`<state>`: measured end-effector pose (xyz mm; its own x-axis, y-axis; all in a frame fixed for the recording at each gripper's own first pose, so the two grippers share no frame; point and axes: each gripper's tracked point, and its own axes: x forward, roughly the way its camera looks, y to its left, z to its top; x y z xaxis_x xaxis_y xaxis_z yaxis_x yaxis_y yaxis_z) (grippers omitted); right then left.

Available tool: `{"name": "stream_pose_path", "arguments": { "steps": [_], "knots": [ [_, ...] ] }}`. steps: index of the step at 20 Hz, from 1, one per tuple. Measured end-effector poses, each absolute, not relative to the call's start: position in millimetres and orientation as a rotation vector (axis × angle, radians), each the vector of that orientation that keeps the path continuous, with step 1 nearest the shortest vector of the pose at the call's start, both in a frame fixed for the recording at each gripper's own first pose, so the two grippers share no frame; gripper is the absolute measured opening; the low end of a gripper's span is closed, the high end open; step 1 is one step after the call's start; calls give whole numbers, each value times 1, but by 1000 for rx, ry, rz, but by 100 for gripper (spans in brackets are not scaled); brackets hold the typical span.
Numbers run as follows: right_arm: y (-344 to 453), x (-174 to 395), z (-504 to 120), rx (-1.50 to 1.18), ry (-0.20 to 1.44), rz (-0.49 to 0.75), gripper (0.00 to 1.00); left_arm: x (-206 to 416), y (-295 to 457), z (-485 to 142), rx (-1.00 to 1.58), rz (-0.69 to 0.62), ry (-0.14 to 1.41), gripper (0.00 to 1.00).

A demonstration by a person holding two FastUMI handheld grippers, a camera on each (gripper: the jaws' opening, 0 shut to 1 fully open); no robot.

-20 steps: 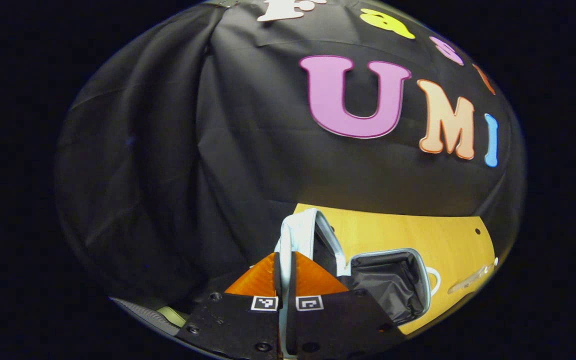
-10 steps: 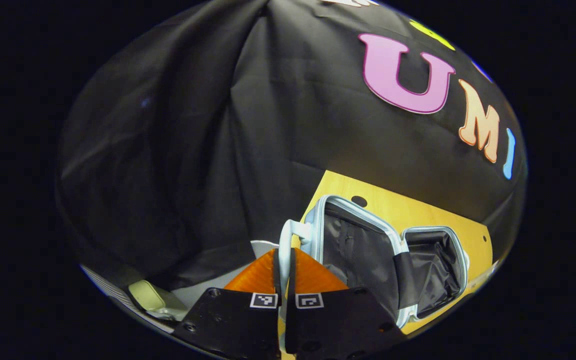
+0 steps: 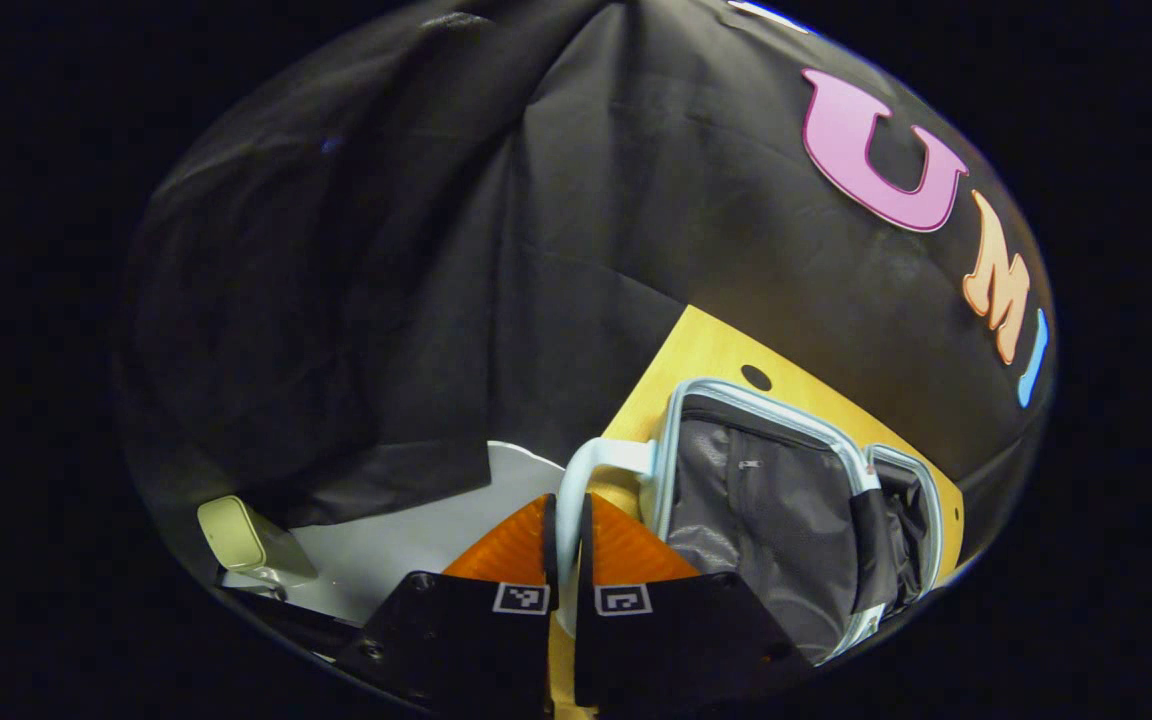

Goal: First open the suitcase, pack the skin care products into it, and then close the suitcase.

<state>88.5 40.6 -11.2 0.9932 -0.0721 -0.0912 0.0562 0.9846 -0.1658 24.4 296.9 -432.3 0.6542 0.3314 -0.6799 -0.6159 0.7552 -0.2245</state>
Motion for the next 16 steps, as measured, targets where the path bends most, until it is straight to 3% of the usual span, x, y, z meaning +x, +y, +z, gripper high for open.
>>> {"name": "stream_pose_path", "arguments": {
  "steps": [3, 8, 12, 16],
  "knots": [
    [36, 80, -8, -175, 89, -91, 99, 28, 299, -426, -475, 555, 630, 10],
    [37, 66, -10, -185, 103, -101, 99, 34, 307, -376, -361, 607, 513, 99],
    [24, 53, -13, -211, 116, -111, 99, 40, 289, -305, -242, 562, 417, 93],
    [9, 45, -34, -217, 155, -120, 99, 60, 206, -249, -220, 423, 335, 95]
  ]
}}
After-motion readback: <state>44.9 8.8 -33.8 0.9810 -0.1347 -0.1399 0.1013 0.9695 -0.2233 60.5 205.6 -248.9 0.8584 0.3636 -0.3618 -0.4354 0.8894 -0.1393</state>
